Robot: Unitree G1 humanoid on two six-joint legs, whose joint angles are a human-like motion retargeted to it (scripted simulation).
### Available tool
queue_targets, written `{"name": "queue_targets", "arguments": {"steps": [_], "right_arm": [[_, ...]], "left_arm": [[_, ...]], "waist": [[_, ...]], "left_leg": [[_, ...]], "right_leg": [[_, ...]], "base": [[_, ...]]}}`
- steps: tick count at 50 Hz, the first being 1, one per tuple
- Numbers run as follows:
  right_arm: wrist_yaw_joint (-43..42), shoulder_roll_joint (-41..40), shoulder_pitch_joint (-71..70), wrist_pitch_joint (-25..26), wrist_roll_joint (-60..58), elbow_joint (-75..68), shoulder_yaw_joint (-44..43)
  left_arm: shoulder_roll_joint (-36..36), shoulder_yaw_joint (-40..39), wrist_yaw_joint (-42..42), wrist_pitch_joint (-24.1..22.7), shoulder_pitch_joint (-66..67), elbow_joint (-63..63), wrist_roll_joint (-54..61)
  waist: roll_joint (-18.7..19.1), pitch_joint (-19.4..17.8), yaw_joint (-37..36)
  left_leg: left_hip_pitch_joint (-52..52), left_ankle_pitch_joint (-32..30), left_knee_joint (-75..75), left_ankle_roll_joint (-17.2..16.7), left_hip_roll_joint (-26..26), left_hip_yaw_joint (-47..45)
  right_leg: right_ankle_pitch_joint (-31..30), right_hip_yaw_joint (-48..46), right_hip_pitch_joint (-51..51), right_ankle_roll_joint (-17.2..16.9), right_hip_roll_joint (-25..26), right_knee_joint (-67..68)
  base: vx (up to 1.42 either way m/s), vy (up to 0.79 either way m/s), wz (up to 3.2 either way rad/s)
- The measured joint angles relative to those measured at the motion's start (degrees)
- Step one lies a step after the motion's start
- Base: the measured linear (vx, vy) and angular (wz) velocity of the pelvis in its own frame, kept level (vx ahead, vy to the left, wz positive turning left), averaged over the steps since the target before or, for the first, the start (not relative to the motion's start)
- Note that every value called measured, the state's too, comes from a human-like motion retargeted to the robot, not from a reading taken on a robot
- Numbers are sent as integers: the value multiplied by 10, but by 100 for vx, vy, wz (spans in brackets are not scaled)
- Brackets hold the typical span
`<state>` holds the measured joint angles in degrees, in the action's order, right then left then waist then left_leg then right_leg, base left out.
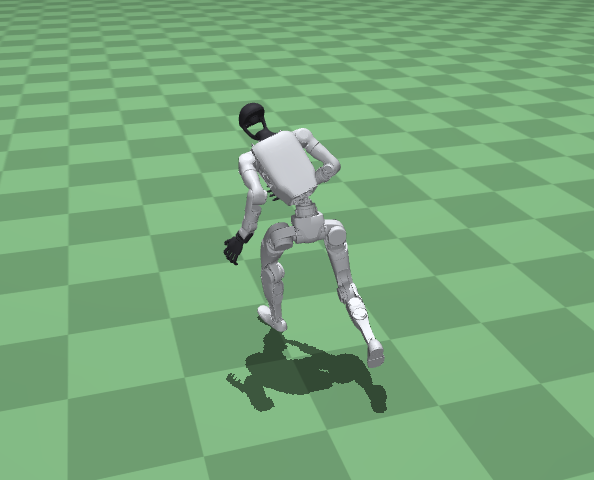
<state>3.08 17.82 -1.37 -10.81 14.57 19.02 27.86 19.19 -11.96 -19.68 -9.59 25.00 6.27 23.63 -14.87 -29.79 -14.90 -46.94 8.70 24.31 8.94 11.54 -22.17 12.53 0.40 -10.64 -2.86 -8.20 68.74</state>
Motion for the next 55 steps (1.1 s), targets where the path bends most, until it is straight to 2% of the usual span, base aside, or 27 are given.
{"name": "queue_targets", "arguments": {"steps": [2, 3, 5, 7, 8, 11, 13, 15, 17, 20, 23, 25, 28, 30, 33, 35, 38, 40, 42, 45, 47, 50, 51, 53, 55], "right_arm": [[-52, -6, 14, 9, 15, -41, 12], [-95, -14, 15, 8, 16, -69, 24], [-169, -12, 12, 4, -1, -113, 28], [-190, 14, -2, -3, -11, -120, -1], [-192, 31, 3, -9, -9, -112, -23], [-148, 60, 52, -29, 76, -81, -80], [-137, 69, 94, -29, 107, -77, -109], [-139, 79, 132, -21, 95, -85, -137], [-141, 88, 171, -5, 56, -99, -166], [-138, 96, 229, 19, 11, -118, -208], [-131, 96, 270, 28, 17, -124, -252], [-141, 100, 285, 20, 44, -123, -278], [-201, 138, 222, 22, 19, -158, -259], [-237, 159, 147, 37, -29, -180, -234], [-230, 172, 43, 38, -68, -139, -210], [-204, 167, -4, 24, -52, -77, -202], [-160, 149, -24, 4, -16, 17, -198], [-133, 127, -13, 3, 2, 63, -196], [-99, 109, 6, 9, 30, 94, -191], [-73, 94, 46, 13, 46, 124, -171], [-63, 103, 76, 15, 43, 133, -156], [-45, 141, 95, 18, 33, 132, -144], [-51, 150, 93, 16, 25, 116, -130], [-83, 161, 75, 15, -6, 62, -98], [-144, 157, 58, 24, -83, -18, -77]], "left_arm": [[8, 20, -33, 4, -71, 45, 53], [20, 37, -56, 0, -119, 72, 83], [42, 71, -102, -8, -201, 93, 107], [50, 101, -119, -33, -269, 52, 116], [49, 112, -110, -47, -287, 17, 116], [52, 136, -8, -55, -299, -97, 97], [66, 141, 50, -42, -279, -165, 43], [87, 148, 74, -34, -249, -222, -20], [99, 171, 75, -32, -214, -268, -56], [103, 224, 96, -29, -173, -310, -33], [113, 266, 131, -12, -167, -328, 37], [119, 286, 120, -6, -173, -331, 38], [92, 290, 47, -16, -187, -253, -38], [41, 286, -31, -21, -184, -176, -2], [8, 253, -102, -2, -164, -114, 1], [19, 238, -123, -34, -143, -138, 51], [79, 214, -85, -60, -108, -189, 59], [94, 199, -30, -60, -89, -225, 123], [92, 200, 8, -41, -86, -238, 144], [58, 233, 16, -34, -112, -236, 177], [31, 259, 23, -22, -143, -219, 160], [1, 282, 73, 5, -210, -181, 101], [-12, 291, 76, 8, -234, -157, 87], [-40, 319, 42, 3, -307, -100, 68], [-77, 351, -34, -32, -395, -68, 127]], "waist": [[-33, 0, 28], [-38, 0, 37], [-26, 0, 50], [-13, 0, 79], [-2, 0, 93], [35, 0, 119], [52, 0, 133], [59, 0, 159], [63, 0, 198], [86, 0, 241], [116, 0, 249], [134, 5, 223], [177, 0, 220], [193, 0, 213], [207, 3, 171], [189, 10, 130], [149, 41, 79], [122, 67, 61], [98, 91, 57], [84, 102, 54], [94, 103, 61], [109, 75, 75], [114, 65, 80], [128, 35, 95], [136, 11, 125]], "left_leg": [[-42, 99, 204, 21, -10, 12], [-46, 133, 264, 17, -13, 16], [-42, 168, 338, 6, -13, 37], [-17, 181, 319, 15, -50, 71], [-6, 177, 315, 4, -59, 88], [60, 145, 238, -29, -90, 153], [110, 118, 179, -42, -111, 198], [156, 95, 135, -54, -146, 243], [199, 97, 121, -66, -186, 292], [245, 149, 156, -70, -213, 336], [229, 242, 289, -42, -195, 297], [204, 309, 397, 2, -150, 240], [168, 369, 524, 49, -69, 203], [159, 391, 572, 61, -14, 185], [167, 388, 587, 61, 64, 138], [176, 368, 555, 61, 44, 96], [179, 339, 463, 35, 21, 40], [182, 332, 384, 42, 19, -26], [181, 318, 289, 48, -2, -93], [199, 283, 129, 39, -47, -179], [219, 261, 49, 35, -76, -216], [232, 326, 54, 57, -109, -165], [227, 363, 106, 59, -96, -132], [223, 408, 168, 61, -87, -68], [227, 413, 178, 61, -113, -12]], "right_leg": [[64, -3, -22, 32, -62, 116], [88, 5, -42, 44, -67, 164], [120, 12, -90, 65, -44, 224], [128, 2, -164, 67, -28, 222], [130, -8, -194, 64, -21, 198], [109, -36, -247, 61, -2, 19], [50, -34, -248, 40, 11, -170], [-25, -14, -217, 7, 5, -393], [-40, 19, -179, -29, -20, -564], [-15, 47, -137, -76, -58, -668], [-47, -19, -106, -96, -98, -626], [-41, -67, -157, -121, -112, -476], [62, -146, -171, -87, -116, -328], [115, -188, -172, -55, -120, -241], [134, -241, -135, 5, -108, -223], [116, -258, -110, 7, -133, -239], [70, -297, -55, 4, -155, -308], [21, -328, -26, 19, -175, -341], [-40, -354, 15, 13, -179, -410], [-116, -306, 39, 4, -179, -415], [-135, -216, 35, -7, -157, -370], [-117, -54, 18, -45, -94, -251], [-92, -23, 5, -44, -71, -186], [-31, 4, -17, -18, -40, -86], [21, 1, -66, 12, -48, 11]], "base": [[124, 22, 134], [110, 16, 137], [97, 11, 148], [77, 4, 198], [74, -1, 203], [71, -7, 182], [71, -16, 193], [73, -23, 261], [77, -31, 327], [73, -38, 314], [60, -47, 246], [47, -49, 155], [34, -41, 164], [32, -42, 147], [29, -20, 109], [25, 17, 119], [29, 19, 175], [33, 29, 249], [34, 37, 292], [38, 39, 314], [40, 35, 333], [45, 23, 329], [56, 5, 287], [54, 5, 283], [52, 21, 331]]}}
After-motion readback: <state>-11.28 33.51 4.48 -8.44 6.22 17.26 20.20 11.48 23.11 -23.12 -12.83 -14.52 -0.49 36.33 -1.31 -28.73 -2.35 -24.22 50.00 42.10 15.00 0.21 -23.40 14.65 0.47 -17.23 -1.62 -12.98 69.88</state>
